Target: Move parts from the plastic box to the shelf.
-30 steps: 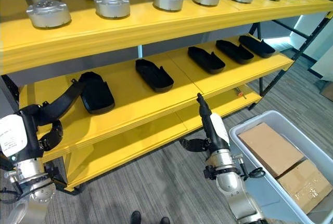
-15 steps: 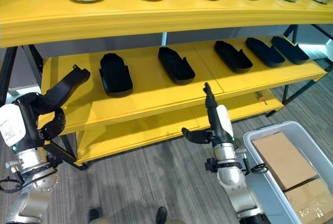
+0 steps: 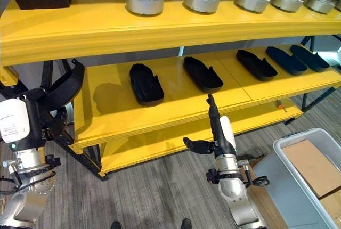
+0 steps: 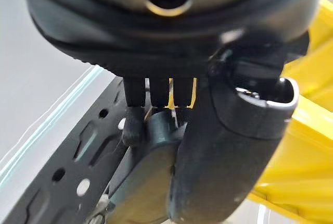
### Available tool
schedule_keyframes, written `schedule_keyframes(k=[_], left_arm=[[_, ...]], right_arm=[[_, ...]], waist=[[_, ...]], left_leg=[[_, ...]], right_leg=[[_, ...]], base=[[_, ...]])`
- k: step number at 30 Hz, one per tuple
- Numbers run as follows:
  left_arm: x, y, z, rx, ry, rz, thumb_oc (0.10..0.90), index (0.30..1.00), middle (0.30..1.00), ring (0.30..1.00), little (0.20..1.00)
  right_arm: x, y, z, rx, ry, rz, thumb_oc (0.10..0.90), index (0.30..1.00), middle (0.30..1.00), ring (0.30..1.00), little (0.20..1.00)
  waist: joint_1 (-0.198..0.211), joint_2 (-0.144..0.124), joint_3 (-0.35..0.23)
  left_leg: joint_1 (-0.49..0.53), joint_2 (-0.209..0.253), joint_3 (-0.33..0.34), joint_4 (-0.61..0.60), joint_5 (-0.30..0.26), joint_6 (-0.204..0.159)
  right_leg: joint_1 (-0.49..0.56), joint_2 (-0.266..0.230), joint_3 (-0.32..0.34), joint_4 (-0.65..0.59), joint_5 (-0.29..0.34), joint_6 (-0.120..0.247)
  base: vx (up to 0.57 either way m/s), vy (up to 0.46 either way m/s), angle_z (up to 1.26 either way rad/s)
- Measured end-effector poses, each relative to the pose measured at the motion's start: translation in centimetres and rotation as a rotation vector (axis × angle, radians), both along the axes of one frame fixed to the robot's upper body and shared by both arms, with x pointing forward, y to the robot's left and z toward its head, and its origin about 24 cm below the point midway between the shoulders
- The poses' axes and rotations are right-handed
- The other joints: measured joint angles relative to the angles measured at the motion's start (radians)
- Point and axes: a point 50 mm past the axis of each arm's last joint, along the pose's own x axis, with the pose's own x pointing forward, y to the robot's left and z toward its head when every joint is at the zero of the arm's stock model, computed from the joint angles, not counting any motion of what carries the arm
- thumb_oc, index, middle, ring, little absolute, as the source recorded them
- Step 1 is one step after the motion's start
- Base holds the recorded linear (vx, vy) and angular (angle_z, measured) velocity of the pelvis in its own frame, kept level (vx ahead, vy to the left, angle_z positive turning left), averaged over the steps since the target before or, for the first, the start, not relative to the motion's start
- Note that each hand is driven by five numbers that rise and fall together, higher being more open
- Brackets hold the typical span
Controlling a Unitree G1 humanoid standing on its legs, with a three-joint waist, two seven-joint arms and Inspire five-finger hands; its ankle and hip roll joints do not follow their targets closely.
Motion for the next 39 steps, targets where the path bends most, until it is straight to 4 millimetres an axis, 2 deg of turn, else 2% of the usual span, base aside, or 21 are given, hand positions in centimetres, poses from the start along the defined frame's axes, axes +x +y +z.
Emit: schedule_keyframes(k=[5,11,14,18,26,30,33,39], left_arm=[[0.2,1.1,-0.1,0.218,0.12,0.034,0.4,0.3,0.3,0.3,0.3],[0.6,1.3,0.1,0.413,0.228,0.022,0.4,0.3,0.3,0.3,0.3],[0.8,1.9,-0.5,0.532,0.324,0.025,0.4,0.3,0.3,0.3,0.3],[0.9,2.1,-2.6,0.559,0.449,0.015,0.4,0.3,0.3,0.3,0.3],[0.9,3.4,-5.4,0.559,0.61,0.054,0.4,0.3,0.3,0.3,0.3],[1.2,3.4,-5.7,0.56,0.637,0.053,0.4,0.3,0.3,0.3,0.3],[1.7,3.7,-6.4,0.564,0.695,0.069,0.4,0.3,0.3,0.3,0.3],[3.4,3.8,-5.3,0.537,0.681,0.117,0.4,0.3,0.3,0.3,0.3]], right_arm=[[-0.4,-0.4,-0.4,-0.028,0.038,0.012,0.9,1.0,1.0,1.0,1.0],[-0.7,-0.4,-0.9,-0.039,0.077,0.044,0.9,1.0,1.0,1.0,1.0],[-0.7,-0.3,-1.0,-0.043,0.089,0.057,0.9,1.0,1.0,1.0,1.0],[-0.7,-0.5,-1.1,-0.061,0.1,0.069,0.9,1.0,1.0,1.0,1.0],[-0.7,-0.8,-1.1,-0.09,0.113,0.081,0.9,1.0,1.0,1.0,1.0],[-0.6,-0.8,-1.0,-0.1,0.116,0.09,0.9,1.0,1.0,1.0,1.0],[-0.6,-0.9,-0.9,-0.108,0.117,0.094,0.9,1.0,1.0,1.0,1.0],[-0.2,-1.1,-0.5,-0.132,0.116,0.102,0.9,1.0,1.0,1.0,1.0]], waist=[[-0.007,0.014,-0.04],[-0.019,0.015,-0.046],[-0.033,0.02,-0.058],[-0.037,0.033,-0.058],[-0.059,0.064,-0.051],[-0.059,0.081,-0.041],[-0.062,0.106,-0.012],[-0.064,0.108,0.056]], left_leg=[[-0.006,0.01,0.016,0.0,0.003,-0.004],[-0.007,0.012,0.017,0.0,0.008,-0.004],[-0.018,0.021,0.018,0.0,0.013,-0.007],[-0.021,0.034,0.03,0.0,0.016,-0.011],[-0.052,0.047,0.028,0.0,0.03,-0.016],[-0.072,0.055,0.03,0.0,0.034,-0.015],[-0.075,0.066,0.034,0.0,0.04,-0.022],[-0.105,0.078,0.038,0.0,0.051,-0.026]], right_leg=[[-0.022,0.01,0.022,0.0,0.004,-0.003],[-0.024,0.013,0.024,0.0,0.008,-0.005],[-0.035,0.022,0.025,0.0,0.011,-0.008],[-0.048,0.034,0.032,-0.002,0.015,-0.014],[-0.08,0.048,0.033,-0.008,0.024,-0.023],[-0.103,0.056,0.036,-0.008,0.03,-0.026],[-0.11,0.068,0.041,-0.008,0.033,-0.029],[-0.144,0.081,0.046,-0.008,0.042,-0.039]], base=[[0.02,-0.01,-0.11],[0.0,-0.028,-0.01],[-0.02,-0.053,-0.03],[-0.04,-0.05,-0.1],[-0.04,-0.033,-0.02],[-0.02,-0.013,-0.01],[-0.05,-0.025,-0.07],[-0.01,-0.007,-0.03]])
